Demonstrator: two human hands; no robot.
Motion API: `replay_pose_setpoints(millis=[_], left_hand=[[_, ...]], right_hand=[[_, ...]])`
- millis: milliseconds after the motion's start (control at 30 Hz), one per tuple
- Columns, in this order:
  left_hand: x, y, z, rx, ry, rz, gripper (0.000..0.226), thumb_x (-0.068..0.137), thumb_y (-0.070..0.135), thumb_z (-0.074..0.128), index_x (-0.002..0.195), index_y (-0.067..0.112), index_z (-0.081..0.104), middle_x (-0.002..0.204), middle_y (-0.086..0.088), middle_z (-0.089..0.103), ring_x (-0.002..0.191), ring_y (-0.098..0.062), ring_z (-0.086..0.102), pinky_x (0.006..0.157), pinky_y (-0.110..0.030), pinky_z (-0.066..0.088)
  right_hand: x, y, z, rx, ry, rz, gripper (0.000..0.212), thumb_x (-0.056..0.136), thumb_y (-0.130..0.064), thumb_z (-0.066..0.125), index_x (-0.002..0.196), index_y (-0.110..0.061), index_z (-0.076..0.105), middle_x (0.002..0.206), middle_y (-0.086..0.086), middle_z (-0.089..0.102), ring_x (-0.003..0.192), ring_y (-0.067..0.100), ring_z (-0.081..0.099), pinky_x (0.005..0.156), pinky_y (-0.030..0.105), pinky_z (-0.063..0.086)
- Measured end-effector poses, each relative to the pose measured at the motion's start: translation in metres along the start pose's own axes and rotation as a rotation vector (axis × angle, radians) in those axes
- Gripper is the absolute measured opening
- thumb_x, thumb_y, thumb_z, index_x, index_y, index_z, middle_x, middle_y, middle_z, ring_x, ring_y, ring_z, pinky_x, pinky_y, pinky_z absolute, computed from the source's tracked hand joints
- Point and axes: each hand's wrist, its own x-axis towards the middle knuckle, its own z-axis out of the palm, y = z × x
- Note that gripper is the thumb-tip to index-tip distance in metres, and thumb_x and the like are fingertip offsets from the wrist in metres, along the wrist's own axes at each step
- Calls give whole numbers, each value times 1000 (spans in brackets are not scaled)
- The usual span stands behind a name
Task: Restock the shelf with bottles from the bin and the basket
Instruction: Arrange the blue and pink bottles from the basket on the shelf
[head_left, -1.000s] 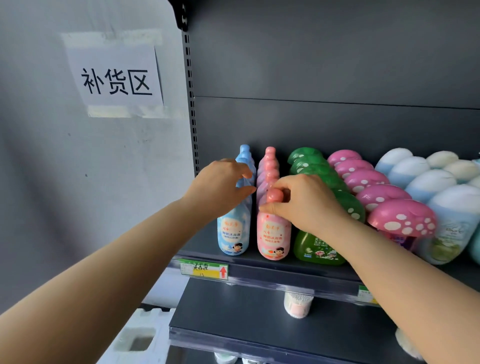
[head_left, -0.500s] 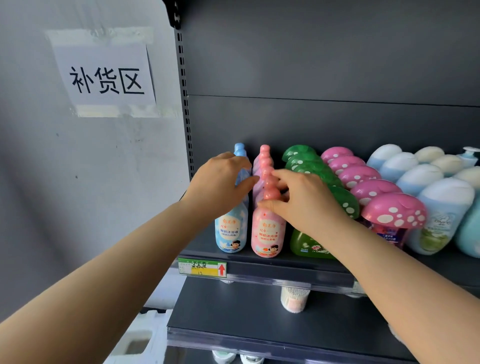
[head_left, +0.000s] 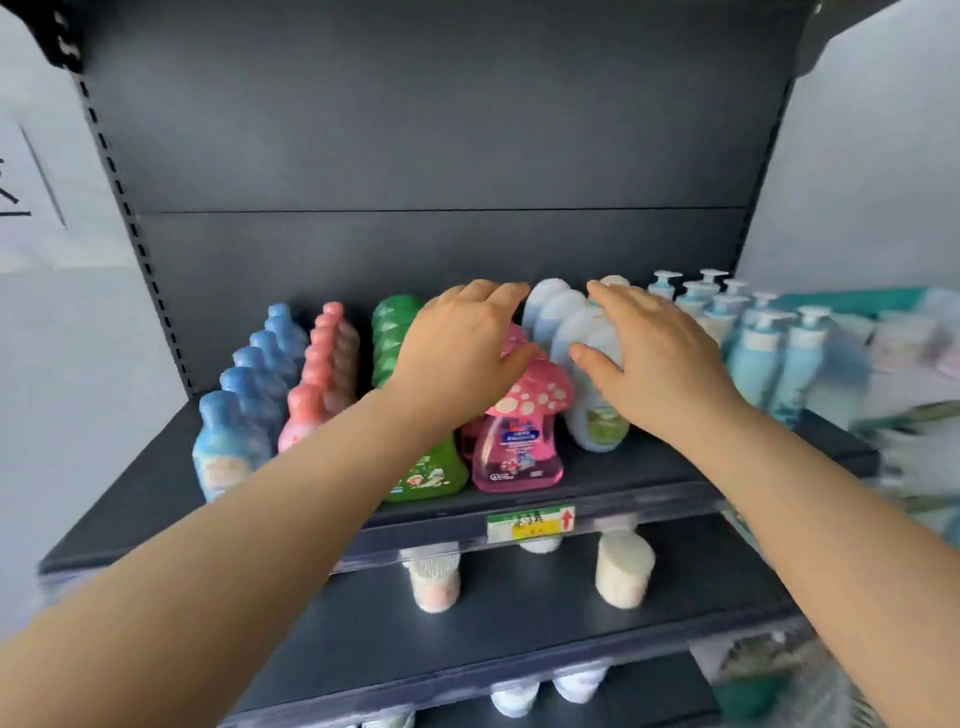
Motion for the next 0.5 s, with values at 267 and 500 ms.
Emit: replay_pose_setpoints(millis=[267, 500], left_hand=[[37, 174, 95, -201, -84, 132, 59, 87, 36, 60, 138, 13, 44, 126, -12, 57, 114, -36, 52, 93, -42, 43], [50, 319, 175, -354, -175, 229, 57, 87, 32, 61, 138, 11, 44, 124, -13, 57, 112, -36, 53, 91, -43, 47]], right_hand=[[-88, 172, -54, -118, -54, 227, 61, 90, -36, 56, 145, -17, 35, 143, 7, 45, 129, 28, 42, 101, 36, 35], [-180, 309, -87, -192, -127, 367, 63, 91, -37, 55, 146, -15, 34, 144, 9, 44, 129, 28, 42, 105, 38, 34]])
